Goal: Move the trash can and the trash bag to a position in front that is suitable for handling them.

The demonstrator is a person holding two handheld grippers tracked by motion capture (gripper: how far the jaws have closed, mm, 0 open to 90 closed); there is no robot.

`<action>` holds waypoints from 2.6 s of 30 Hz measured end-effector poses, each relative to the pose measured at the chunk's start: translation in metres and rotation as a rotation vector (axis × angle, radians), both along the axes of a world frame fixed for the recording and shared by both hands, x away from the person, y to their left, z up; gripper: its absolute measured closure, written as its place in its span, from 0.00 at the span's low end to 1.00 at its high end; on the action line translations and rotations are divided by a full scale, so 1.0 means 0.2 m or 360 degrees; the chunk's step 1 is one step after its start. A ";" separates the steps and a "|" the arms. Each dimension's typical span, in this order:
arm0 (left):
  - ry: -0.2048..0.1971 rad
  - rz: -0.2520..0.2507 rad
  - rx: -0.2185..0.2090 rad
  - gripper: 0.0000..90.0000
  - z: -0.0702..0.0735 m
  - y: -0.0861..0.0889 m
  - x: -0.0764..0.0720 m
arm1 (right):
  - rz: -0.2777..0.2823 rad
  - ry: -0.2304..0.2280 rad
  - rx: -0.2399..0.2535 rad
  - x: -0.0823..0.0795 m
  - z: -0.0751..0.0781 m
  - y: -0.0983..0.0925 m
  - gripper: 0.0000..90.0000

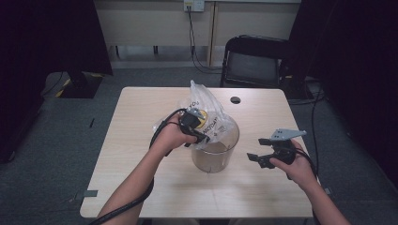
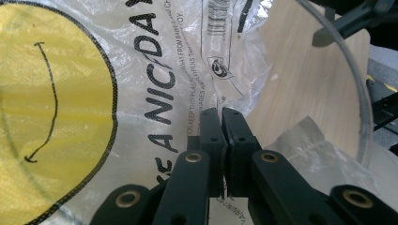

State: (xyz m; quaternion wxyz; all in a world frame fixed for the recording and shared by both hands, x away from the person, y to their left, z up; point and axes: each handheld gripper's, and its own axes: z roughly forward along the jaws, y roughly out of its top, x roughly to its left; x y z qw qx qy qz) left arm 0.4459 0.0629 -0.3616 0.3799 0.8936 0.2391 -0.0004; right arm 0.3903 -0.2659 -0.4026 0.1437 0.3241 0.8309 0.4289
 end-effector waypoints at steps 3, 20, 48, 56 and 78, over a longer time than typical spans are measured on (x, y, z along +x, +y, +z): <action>-0.0010 0.0001 -0.0011 0.97 0.01 0.01 0.00 | -0.0004 -0.0021 0.0004 0.01 0.08 0.01 0.22; -0.0010 -0.0061 -0.0018 0.98 0.02 -0.01 -0.01 | 0.0027 -0.0149 0.0062 0.16 0.44 0.32 0.33; -0.0280 0.0203 -0.0204 0.38 0.15 0.21 -0.13 | -0.0042 0.0119 -0.0181 0.18 0.30 0.51 1.00; -0.0310 0.0179 -0.0226 0.35 0.12 0.33 -0.30 | -0.0036 0.0116 -0.0212 0.18 0.28 0.55 1.00; -0.0395 0.0293 -0.0107 0.97 0.15 0.04 -0.11 | -0.0003 0.0154 -0.0129 0.12 0.28 0.52 0.98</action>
